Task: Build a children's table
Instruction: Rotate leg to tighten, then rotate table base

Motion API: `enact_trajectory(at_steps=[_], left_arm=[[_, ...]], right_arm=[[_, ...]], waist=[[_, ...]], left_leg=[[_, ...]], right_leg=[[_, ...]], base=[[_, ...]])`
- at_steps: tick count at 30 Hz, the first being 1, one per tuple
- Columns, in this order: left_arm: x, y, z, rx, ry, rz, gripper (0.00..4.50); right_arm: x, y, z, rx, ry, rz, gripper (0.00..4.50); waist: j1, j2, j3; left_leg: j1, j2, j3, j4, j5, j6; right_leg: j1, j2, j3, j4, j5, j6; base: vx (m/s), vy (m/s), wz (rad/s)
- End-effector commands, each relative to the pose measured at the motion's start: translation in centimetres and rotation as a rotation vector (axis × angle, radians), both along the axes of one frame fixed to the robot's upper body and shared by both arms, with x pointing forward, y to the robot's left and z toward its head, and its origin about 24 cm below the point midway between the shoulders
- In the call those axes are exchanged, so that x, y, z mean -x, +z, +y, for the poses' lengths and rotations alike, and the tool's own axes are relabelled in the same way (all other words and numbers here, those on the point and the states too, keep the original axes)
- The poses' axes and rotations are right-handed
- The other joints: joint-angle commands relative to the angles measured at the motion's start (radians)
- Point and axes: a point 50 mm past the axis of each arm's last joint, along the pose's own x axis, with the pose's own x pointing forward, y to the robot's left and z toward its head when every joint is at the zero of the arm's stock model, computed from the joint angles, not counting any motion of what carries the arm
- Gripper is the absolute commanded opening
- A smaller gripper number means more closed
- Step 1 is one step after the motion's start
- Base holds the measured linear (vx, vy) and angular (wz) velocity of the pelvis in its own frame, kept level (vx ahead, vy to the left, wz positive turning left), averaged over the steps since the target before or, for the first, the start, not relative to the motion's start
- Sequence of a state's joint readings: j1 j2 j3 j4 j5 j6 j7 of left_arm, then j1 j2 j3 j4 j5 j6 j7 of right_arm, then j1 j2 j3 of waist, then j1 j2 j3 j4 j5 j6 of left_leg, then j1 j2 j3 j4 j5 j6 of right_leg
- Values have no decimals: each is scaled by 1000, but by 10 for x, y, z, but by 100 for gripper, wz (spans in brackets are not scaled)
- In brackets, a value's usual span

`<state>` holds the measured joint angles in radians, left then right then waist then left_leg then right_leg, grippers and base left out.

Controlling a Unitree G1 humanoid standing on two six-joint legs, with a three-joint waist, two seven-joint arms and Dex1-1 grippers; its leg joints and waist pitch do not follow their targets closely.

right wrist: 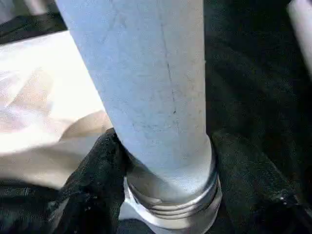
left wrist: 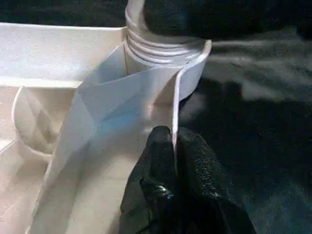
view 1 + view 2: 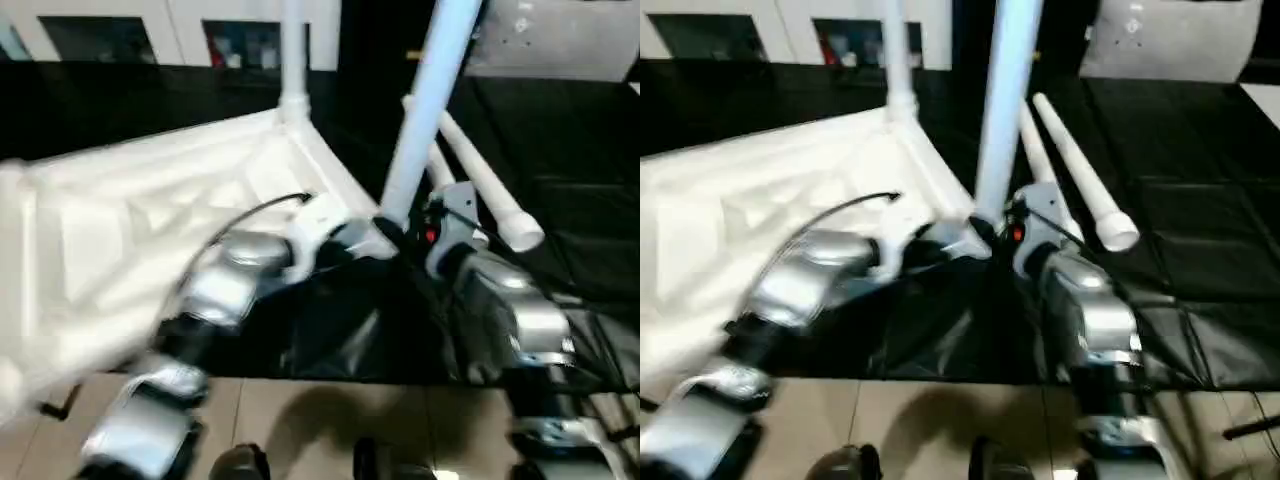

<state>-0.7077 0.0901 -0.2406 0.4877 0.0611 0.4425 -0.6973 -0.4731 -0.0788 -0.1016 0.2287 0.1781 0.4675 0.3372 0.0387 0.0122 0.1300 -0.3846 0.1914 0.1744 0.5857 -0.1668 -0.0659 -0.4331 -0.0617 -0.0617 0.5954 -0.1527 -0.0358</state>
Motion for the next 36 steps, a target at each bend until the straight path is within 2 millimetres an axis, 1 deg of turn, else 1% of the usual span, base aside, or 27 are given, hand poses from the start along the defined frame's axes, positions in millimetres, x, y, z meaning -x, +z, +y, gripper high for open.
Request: enact_trajectory(at_steps=[1,2,4,5,6,8,9,11,12,13,14,15,17,19,20,21,23,24,26,28,30,31,32,33,34,35,36], left_arm=[[-9,34,-16,166,80,-128,0],[-8,36,-21,175,47,-146,0],[-7,36,-22,171,35,-149,0],[-7,35,-23,168,25,-156,0],[-7,34,-23,164,16,-159,0],[-8,31,-21,148,4,-165,0],[-8,31,-20,144,2,-165,0],[-9,30,-19,142,1,-170,0],[-10,32,-16,162,-9,-184,0],[-10,32,-16,170,-11,-187,0],[-11,32,-15,180,-14,-190,0],[-10,36,-12,241,-34,-181,0],[-9,40,-10,294,-34,-177,55],[-8,43,-6,340,-29,-172,58],[-9,46,-2,342,-6,-208,66],[-9,48,3,345,21,-222,76],[-9,49,6,343,38,-230,84],[-9,50,10,335,49,-238,84],[-13,49,39,235,151,-257,84],[-12,48,58,147,195,-263,84],[-12,48,65,121,209,-271,84],[-11,49,77,90,247,-272,84],[-11,49,77,90,247,-272,84],[-9,53,106,-17,328,-290,69],[-6,55,130,-135,384,-309,69],[-5,57,139,-181,405,-317,58],[-2,60,157,-269,451,-326,51]], right_arm=[[10,-22,34,-60,90,97,271],[9,-21,31,-52,50,77,271],[9,-21,29,-53,40,73,308],[8,-20,28,-50,26,68,311],[8,-19,25,-42,4,62,316],[7,-16,18,-7,-35,34,339],[7,-14,15,14,-35,5,357],[7,-13,13,34,-44,-10,361],[9,-7,4,52,-59,-51,383],[10,-6,2,49,-60,-57,383],[10,-4,0,45,-61,-64,401],[14,3,-8,35,-81,-101,406],[18,9,-15,35,-96,-132,422],[23,15,-20,16,-114,-161,433],[25,17,-22,4,-133,-175,443],[28,19,-24,-7,-150,-186,448],[29,19,-26,-10,-159,-190,450],[29,19,-27,-6,-164,-190,450],[35,11,-19,16,-67,-126,450],[40,5,-10,50,23,-85,450],[42,3,-7,63,57,-72,450],[44,-1,-4,79,100,-49,450],[44,-1,-4,79,100,-49,450],[49,-7,2,105,168,-6,450],[51,-11,5,115,198,21,450],[51,-12,6,121,205,28,450],[51,-15,8,137,219,36,450]], waist=[[7,-17,-98],[9,-11,-100],[10,-12,-103],[10,-13,-102],[11,-6,-103],[10,-10,-100],[11,-9,-99],[11,-8,-98],[11,-22,-99],[13,-19,-97],[14,-15,-99],[13,-19,-100],[19,-20,-105],[23,-17,-105],[21,-19,-102],[22,-16,-102],[20,-18,-99],[19,-18,-98],[12,-18,-95],[6,-16,-96],[3,-19,-95],[2,-16,-94],[2,-15,-94],[2,-20,-94],[1,-16,-92],[-5,-14,-92],[-5,-14,-92]], left_leg=[[11,18,-3,-54,-81,87],[7,18,-3,-53,-62,101],[5,18,-3,-52,-56,114],[4,17,-2,-51,-58,119],[5,17,-3,-51,-69,122],[6,15,-1,-52,-87,115],[8,16,-2,-54,-103,107],[9,19,-3,-55,-121,95],[6,17,-2,-55,-119,92],[6,15,-2,-55,-117,93],[8,18,-3,-55,-115,95],[6,18,-2,-55,-110,98],[5,18,-2,-53,-84,107],[5,24,-2,-50,-67,124],[5,23,-1,-52,-82,127],[6,23,-2,-52,-90,126],[5,22,-1,-53,-108,121],[8,20,0,-54,-125,109],[3,20,-5,-58,-134,90],[6,19,-4,-57,-142,81],[5,19,-6,-58,-140,74],[11,20,-3,-56,-152,69],[10,22,-5,-57,-152,65],[10,26,-6,-59,-148,64],[7,27,-9,-62,-145,63],[6,25,-10,-62,-145,57],[6,25,-10,-62,-145,57]], right_leg=[[73,-66,46,-68,-192,-183],[76,-68,45,-63,-150,-201],[79,-66,44,-60,-119,-209],[79,-66,44,-60,-116,-210],[79,-68,43,-62,-130,-209],[78,-66,43,-70,-173,-194],[77,-67,42,-73,-204,-186],[76,-68,42,-75,-242,-174],[78,-67,41,-77,-255,-160],[78,-67,43,-78,-259,-152],[75,-67,43,-77,-255,-150],[76,-67,43,-75,-244,-155],[77,-68,44,-67,-208,-159],[74,-68,44,-61,-143,-193],[72,-67,42,-62,-156,-196],[73,-68,42,-64,-169,-193],[73,-68,42,-68,-205,-178],[72,-67,41,-73,-250,-162],[76,-64,40,-73,-284,-137],[71,-62,40,-77,-305,-125],[72,-62,40,-76,-308,-123],[64,-63,42,-80,-328,-122],[67,-63,42,-76,-324,-126],[66,-63,42,-73,-311,-130],[66,-64,42,-69,-299,-131],[66,-62,43,-68,-293,-123],[66,-62,43,-68,-293,-123]], base=[[0,0,0],[0,0,0],[0,0,0],[0,0,0],[0,0,0],[0,0,0],[0,0,0],[0,0,0],[0,0,0],[0,0,0],[0,0,0],[0,0,0],[0,0,0],[0,0,0],[0,0,0],[0,0,0],[0,0,0],[0,0,0],[0,0,0],[0,0,0],[0,0,0],[0,0,0],[0,0,0],[0,0,0],[0,0,0],[0,0,0],[0,0,0]])
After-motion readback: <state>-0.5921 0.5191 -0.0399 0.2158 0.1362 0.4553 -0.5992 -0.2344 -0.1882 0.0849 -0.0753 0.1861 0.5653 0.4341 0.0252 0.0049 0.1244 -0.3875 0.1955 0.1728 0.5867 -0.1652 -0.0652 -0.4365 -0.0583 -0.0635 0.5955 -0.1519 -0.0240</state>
